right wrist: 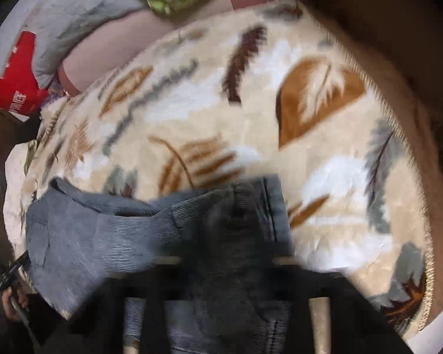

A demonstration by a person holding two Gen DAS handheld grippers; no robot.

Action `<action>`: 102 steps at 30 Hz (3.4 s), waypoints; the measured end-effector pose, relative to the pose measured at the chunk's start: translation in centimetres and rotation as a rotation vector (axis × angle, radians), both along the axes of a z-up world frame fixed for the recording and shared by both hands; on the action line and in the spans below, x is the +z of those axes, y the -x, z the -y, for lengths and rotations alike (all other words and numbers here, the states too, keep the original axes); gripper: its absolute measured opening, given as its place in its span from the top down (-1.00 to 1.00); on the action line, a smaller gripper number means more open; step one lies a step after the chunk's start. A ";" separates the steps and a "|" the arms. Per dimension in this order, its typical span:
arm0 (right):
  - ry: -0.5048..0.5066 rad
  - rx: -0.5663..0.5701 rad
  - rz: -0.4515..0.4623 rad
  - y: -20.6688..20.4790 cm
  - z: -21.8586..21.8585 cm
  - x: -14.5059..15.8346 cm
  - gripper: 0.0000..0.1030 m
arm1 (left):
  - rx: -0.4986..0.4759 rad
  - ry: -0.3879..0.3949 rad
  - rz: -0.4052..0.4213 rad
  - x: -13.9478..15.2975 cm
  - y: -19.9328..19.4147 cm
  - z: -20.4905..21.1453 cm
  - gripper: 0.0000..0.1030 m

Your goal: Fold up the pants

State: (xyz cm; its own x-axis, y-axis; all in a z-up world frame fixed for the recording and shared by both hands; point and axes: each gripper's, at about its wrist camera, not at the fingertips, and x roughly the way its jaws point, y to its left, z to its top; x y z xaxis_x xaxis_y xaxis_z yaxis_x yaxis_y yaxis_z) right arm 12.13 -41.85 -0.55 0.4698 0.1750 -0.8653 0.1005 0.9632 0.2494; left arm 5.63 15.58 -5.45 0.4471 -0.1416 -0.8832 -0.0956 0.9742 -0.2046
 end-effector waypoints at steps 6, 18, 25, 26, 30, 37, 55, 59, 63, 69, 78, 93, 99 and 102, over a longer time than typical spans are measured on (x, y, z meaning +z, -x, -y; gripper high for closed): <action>0.101 -0.141 0.230 3.9 -1.2 7.8 0.88 | -0.009 -0.011 0.013 0.0 0.0 0.1 0.04; -0.085 -0.284 -0.007 6.9 4.6 1.1 -0.44 | -0.013 -0.024 0.021 0.0 -0.1 0.2 0.03; -0.068 -0.165 0.041 7.2 1.9 1.1 -0.43 | -0.011 -0.044 0.034 0.1 0.1 0.5 0.02; -0.127 -0.154 0.034 6.6 1.6 1.0 -0.43 | -0.012 -0.043 0.034 0.1 0.1 0.4 0.02; -0.337 0.132 -0.026 3.0 -4.6 0.6 -0.44 | -0.007 -0.041 0.040 0.0 0.1 0.4 0.01; -0.238 0.053 -0.157 -4.3 -7.4 -6.6 -0.21 | -0.017 -0.063 0.052 0.0 0.2 0.6 0.00; -0.320 -0.209 -0.115 10.6 5.8 -3.3 -0.35 | -0.142 -0.027 0.115 2.6 1.1 8.1 -0.30; -0.353 -0.229 -0.101 10.2 5.4 -3.7 -0.34 | -0.140 -0.049 0.102 1.6 1.1 8.1 -0.30; -0.296 -0.278 -0.139 8.8 4.9 -4.8 0.01 | -0.135 -0.045 0.094 0.9 1.1 7.8 -0.30; -0.121 -0.298 0.005 11.1 3.7 -0.3 0.84 | -0.138 -0.064 0.103 1.0 0.8 7.9 -0.30; -0.039 -0.282 -0.023 8.3 4.3 -0.2 -0.49 | -0.191 -0.116 0.203 3.6 0.1 11.3 -0.32; -0.114 -0.099 0.109 -1.5 2.9 0.3 0.78 | -0.279 -0.181 0.167 -0.6 -2.4 14.1 -0.35; -0.132 -0.108 0.017 -1.9 2.5 -4.8 0.42 | -0.291 -0.211 0.170 -0.8 -2.4 14.5 -0.39; -0.097 -0.183 0.100 0.7 3.3 -1.6 -0.67 | -0.276 -0.179 0.162 -0.3 -2.4 14.1 -0.39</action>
